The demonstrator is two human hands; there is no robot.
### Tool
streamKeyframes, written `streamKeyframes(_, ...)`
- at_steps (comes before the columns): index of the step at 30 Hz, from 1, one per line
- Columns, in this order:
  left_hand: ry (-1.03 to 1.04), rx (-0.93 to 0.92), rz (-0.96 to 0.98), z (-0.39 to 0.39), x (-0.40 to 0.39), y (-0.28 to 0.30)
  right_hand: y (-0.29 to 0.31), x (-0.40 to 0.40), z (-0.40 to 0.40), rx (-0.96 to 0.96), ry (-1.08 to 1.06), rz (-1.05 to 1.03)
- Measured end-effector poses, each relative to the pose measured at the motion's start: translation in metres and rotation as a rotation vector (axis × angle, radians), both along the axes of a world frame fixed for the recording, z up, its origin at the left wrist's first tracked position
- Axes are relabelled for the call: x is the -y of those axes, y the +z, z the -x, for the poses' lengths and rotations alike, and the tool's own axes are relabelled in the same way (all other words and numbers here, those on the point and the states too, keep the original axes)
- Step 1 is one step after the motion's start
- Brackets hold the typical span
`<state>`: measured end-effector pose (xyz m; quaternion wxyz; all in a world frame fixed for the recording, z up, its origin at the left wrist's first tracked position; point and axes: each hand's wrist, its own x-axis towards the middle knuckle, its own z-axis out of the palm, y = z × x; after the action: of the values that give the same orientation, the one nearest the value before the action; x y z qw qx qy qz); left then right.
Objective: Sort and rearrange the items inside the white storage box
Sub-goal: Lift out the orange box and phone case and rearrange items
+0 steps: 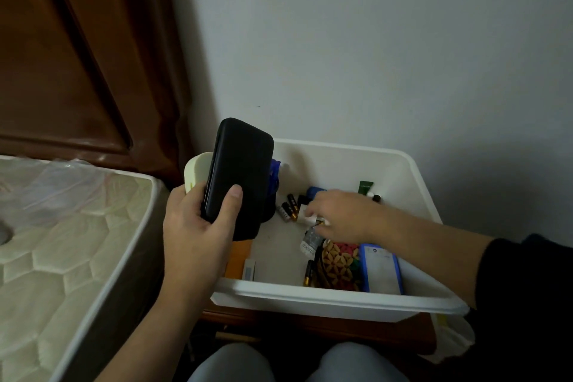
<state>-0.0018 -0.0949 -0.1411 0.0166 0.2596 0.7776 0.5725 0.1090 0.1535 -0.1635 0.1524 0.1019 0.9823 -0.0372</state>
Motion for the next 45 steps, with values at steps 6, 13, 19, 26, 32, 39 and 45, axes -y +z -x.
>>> streamKeyframes(6, -0.019, 0.049, -0.021, 0.002, 0.0, -0.001, -0.037, 0.036, 0.04, 0.134, 0.183, -0.305)
streamKeyframes(13, -0.012, 0.021, -0.009, 0.003, 0.0, -0.003, -0.055, 0.053, 0.062, 0.238, 0.116, -0.707)
streamKeyframes(19, -0.017, 0.02, -0.012, 0.003, 0.0, -0.002, -0.024, 0.048, 0.056, 0.154, 0.016, -0.414)
streamKeyframes(26, -0.018, -0.016, 0.0, 0.001, 0.0, 0.001, 0.043, 0.04, 0.02, -0.079, -0.513, 1.687)
streamKeyframes(32, -0.128, -0.12, 0.045, -0.001, 0.0, 0.001, 0.037, 0.051, 0.013, -0.464, -0.604, 1.662)
streamKeyframes(39, -0.037, -0.05, -0.004, 0.003, -0.001, -0.008, 0.015, 0.015, -0.012, -0.414, -0.897, 1.288)
streamKeyframes(45, -0.033, -0.062, -0.002, 0.001, -0.001, -0.007, -0.012, 0.032, 0.015, -0.163, -1.018, 1.064)
